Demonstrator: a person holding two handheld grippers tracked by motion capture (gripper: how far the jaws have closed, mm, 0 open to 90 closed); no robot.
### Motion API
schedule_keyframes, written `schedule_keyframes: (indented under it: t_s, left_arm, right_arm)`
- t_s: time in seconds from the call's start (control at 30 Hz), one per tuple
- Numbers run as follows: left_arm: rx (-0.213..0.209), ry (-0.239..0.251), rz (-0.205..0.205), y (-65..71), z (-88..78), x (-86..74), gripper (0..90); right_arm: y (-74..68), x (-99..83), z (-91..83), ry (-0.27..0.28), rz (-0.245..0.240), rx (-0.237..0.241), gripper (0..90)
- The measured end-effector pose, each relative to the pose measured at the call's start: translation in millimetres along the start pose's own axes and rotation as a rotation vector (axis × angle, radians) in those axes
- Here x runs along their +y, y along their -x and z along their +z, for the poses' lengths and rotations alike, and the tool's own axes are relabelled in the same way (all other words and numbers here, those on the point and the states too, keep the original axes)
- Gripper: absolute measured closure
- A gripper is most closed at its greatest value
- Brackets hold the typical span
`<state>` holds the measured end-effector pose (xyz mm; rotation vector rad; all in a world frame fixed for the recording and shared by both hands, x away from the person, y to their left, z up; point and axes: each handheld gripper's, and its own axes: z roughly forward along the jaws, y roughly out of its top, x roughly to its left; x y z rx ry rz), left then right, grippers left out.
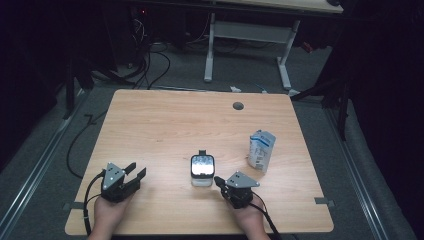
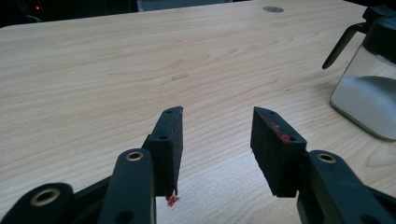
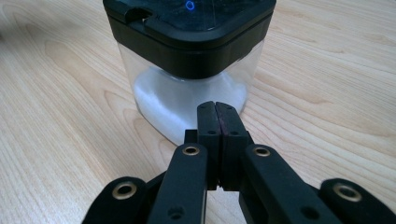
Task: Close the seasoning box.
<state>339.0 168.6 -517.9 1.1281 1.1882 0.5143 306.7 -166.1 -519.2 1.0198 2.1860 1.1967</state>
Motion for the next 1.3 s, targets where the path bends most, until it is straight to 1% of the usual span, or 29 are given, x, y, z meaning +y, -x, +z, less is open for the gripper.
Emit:
schedule_keyframes:
  t_s: [0.07,0.17,0.27,0.37,0.4,0.5,0.57,0.63,0.73,0.8,0.87,0.93,1.0,1.13,1.3]
  left_arm:
    - [0.000,-0.003,0.009,0.3,0.0,-0.7,53.7]
    - [0.003,-0.009,0.022,0.4,-0.3,-1.9,53.0]
    - [0.002,-0.013,0.022,-0.2,-0.7,-1.6,52.1]
    - [0.006,-0.015,0.021,-0.9,-0.7,-0.5,51.4]
    - [0.008,-0.015,0.023,-1.1,-1.0,-0.4,51.3]
    - [0.011,-0.020,0.018,-0.3,-2.0,-0.7,50.5]
    - [0.011,-0.020,0.018,0.6,-2.8,-0.5,49.5]
    - [0.006,-0.017,0.016,2.2,-3.4,-0.4,49.3]
    - [0.003,-0.025,0.025,4.2,-2.8,-2.7,49.2]
    - [0.001,-0.033,0.029,5.5,-1.4,-4.9,49.3]
    - [-0.001,-0.040,0.040,7.1,-0.6,-6.9,49.2]
    - [-0.004,-0.046,0.052,8.4,-0.8,-7.6,49.3]
    - [-0.005,-0.044,0.050,8.4,-0.6,-7.4,49.4]
    - [-0.003,-0.045,0.032,6.8,1.1,-6.5,49.7]
    - [-0.011,-0.056,0.035,7.5,3.3,-7.8,49.9]
  right_arm:
    - [0.9,-0.7,-2.3,0.001,-0.002,-0.006,88.9]
    - [6.0,-2.6,-8.1,0.002,0.010,-0.018,87.8]
    - [15.3,-6.8,-16.3,0.000,0.023,-0.039,85.7]
    - [27.9,-13.6,-26.9,0.002,0.044,-0.066,82.7]
    - [32.8,-16.4,-31.3,0.003,0.050,-0.080,82.2]
    - [49.6,-26.9,-47.2,0.012,0.086,-0.118,80.0]
    - [61.8,-36.3,-62.1,0.020,0.111,-0.156,77.4]
    - [70.3,-44.0,-74.2,0.033,0.122,-0.180,75.6]
    - [79.3,-54.2,-91.3,0.042,0.145,-0.229,74.2]
    - [83.3,-56.3,-97.3,0.062,0.171,-0.238,73.5]
    - [85.2,-55.8,-99.8,0.076,0.188,-0.244,73.2]
    - [86.2,-56.2,-99.6,0.079,0.187,-0.246,73.2]
    - [86.8,-57.9,-98.5,0.073,0.195,-0.243,73.2]
    - [87.3,-60.0,-98.1,0.064,0.198,-0.247,73.1]
    - [87.9,-62.1,-98.6,0.055,0.207,-0.250,72.1]
